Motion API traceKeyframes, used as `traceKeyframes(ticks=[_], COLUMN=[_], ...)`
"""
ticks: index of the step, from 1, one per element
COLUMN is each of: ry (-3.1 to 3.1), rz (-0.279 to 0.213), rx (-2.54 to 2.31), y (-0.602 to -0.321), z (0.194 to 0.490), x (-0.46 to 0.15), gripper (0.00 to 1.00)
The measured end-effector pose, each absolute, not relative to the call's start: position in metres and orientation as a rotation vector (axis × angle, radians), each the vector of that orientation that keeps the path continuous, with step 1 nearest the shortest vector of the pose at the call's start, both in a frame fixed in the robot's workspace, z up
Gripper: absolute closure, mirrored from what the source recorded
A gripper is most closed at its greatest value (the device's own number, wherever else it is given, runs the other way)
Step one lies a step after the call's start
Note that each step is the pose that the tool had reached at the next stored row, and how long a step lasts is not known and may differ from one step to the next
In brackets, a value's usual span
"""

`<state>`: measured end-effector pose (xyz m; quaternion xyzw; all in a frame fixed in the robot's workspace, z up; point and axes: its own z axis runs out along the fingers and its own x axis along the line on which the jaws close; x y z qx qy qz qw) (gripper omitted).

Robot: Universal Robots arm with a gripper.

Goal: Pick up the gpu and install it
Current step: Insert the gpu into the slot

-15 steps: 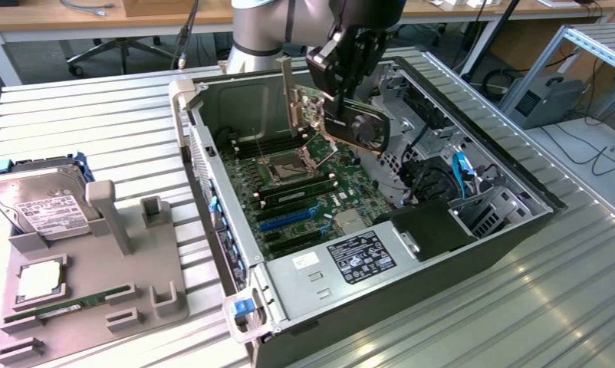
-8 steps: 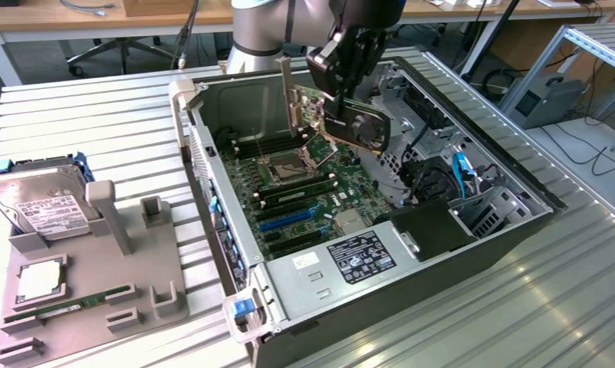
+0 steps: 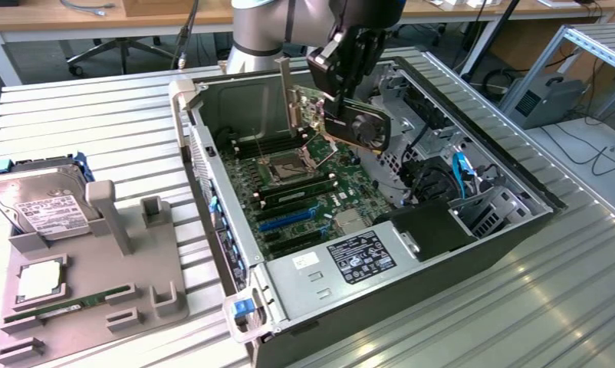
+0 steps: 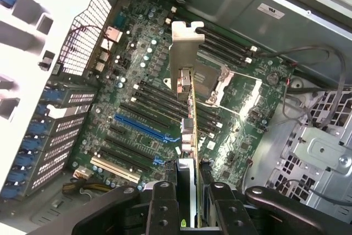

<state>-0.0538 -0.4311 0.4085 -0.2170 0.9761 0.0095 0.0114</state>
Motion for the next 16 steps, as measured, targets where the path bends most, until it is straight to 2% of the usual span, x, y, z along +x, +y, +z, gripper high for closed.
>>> traceKeyframes(ticks=[16], ry=[3.029], rz=[0.030], rx=[-0.745], y=[-0.4311], z=[0.4086], x=[-0.0537], gripper=[0.73])
